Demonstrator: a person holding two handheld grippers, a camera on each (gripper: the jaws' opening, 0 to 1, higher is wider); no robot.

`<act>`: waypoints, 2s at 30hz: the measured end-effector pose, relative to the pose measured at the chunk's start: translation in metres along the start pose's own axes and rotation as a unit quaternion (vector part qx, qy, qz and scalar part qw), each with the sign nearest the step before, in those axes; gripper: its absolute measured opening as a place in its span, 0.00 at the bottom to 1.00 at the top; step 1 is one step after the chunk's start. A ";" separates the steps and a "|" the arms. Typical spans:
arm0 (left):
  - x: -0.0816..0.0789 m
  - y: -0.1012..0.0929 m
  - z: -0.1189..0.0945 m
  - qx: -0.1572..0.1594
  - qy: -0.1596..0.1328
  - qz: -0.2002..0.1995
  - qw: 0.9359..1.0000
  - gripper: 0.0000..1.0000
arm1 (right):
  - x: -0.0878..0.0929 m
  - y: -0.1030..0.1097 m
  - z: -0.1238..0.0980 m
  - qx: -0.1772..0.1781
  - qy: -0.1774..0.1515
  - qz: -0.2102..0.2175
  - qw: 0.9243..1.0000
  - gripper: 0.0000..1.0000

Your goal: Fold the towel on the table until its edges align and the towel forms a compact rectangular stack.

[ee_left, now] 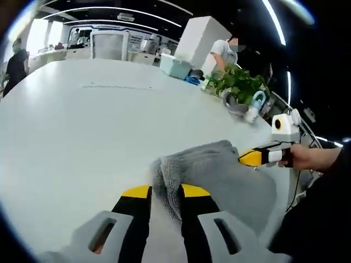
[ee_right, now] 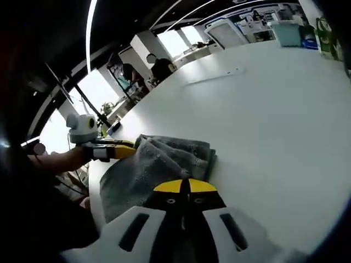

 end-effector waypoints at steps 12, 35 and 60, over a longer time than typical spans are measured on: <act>-0.032 -0.008 -0.040 -0.004 -0.093 0.031 0.995 0.19 | -0.033 0.007 -0.031 0.081 -0.057 -0.111 0.989 0.09; 0.030 -0.071 -0.025 0.094 0.003 0.256 0.962 0.01 | 0.035 0.046 -0.006 0.038 0.120 -0.209 0.970 0.00; -0.015 -0.048 0.028 0.090 0.008 0.224 0.970 0.01 | -0.014 -0.004 0.021 0.065 0.082 -0.214 0.971 0.00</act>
Point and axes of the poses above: the point that each gripper's makers call its tool centre point, and the gripper's own axes: z roughly forward along the fingers, y roughly to its left, x roughly out of its underside, the point moved 2 cm from there along -z, roughly backward along the fingers, and after that the axes turned 9 degrees about -x, right-handed, at the moved point
